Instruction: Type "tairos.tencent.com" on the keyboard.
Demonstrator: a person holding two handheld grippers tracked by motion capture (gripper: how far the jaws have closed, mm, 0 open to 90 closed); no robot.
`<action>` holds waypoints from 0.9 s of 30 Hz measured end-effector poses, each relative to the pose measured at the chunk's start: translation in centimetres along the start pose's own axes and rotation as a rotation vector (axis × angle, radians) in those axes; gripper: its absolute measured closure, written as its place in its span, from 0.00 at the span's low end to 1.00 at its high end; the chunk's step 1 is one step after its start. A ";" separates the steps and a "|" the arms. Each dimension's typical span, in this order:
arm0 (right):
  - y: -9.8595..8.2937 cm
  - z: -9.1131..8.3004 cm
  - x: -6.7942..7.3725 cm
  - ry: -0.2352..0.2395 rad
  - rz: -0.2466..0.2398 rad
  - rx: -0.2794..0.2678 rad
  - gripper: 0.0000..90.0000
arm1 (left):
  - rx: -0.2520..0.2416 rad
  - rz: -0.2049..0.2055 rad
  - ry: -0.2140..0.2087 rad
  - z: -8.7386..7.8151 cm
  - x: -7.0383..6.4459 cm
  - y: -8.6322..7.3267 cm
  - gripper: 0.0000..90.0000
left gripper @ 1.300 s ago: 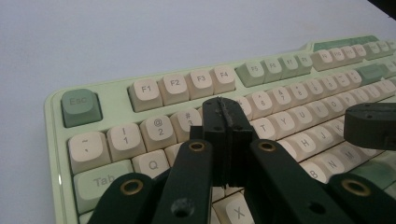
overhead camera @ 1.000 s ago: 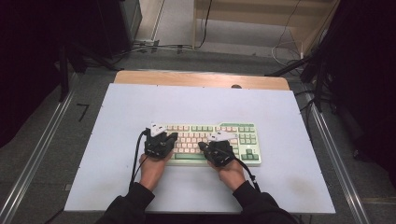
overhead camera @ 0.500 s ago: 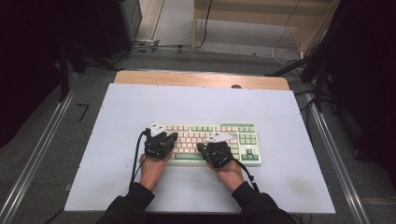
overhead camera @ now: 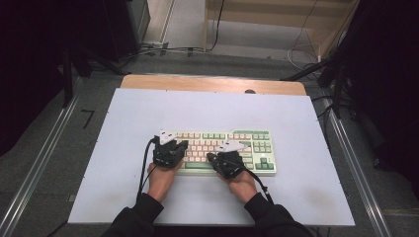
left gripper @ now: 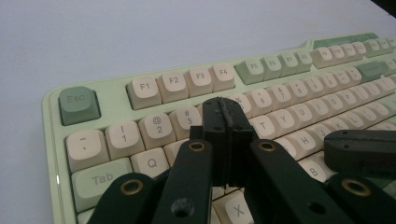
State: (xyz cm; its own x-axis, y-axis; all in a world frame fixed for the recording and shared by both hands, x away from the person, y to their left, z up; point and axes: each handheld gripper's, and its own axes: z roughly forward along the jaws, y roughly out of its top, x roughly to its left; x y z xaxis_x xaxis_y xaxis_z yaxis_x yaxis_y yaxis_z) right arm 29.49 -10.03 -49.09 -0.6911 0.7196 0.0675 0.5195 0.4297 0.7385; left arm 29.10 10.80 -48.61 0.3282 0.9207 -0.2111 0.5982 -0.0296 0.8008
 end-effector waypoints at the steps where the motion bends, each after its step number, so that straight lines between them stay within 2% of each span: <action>1: -0.1 0.0 0.0 0.000 0.002 0.001 0.97 | 0.000 0.000 0.000 0.0 0.0 0.0 1.00; 15: 0.6 -1.3 -0.8 -0.008 0.033 -0.049 0.97 | -0.008 -0.013 -0.008 -0.1 0.0 0.0 1.00; 27: 0.9 -1.9 -1.3 -0.023 0.050 -0.068 0.97 | -0.003 -0.009 -0.006 -0.1 -0.1 0.0 1.00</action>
State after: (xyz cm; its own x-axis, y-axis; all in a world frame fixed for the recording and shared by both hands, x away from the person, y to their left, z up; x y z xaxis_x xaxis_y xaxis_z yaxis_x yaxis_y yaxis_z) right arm 29.97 -11.62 -47.23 -0.6533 0.7517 0.0907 0.5173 0.3557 0.7784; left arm 28.98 10.76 -48.58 0.3273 0.9185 -0.2219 0.5990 -0.0201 0.8005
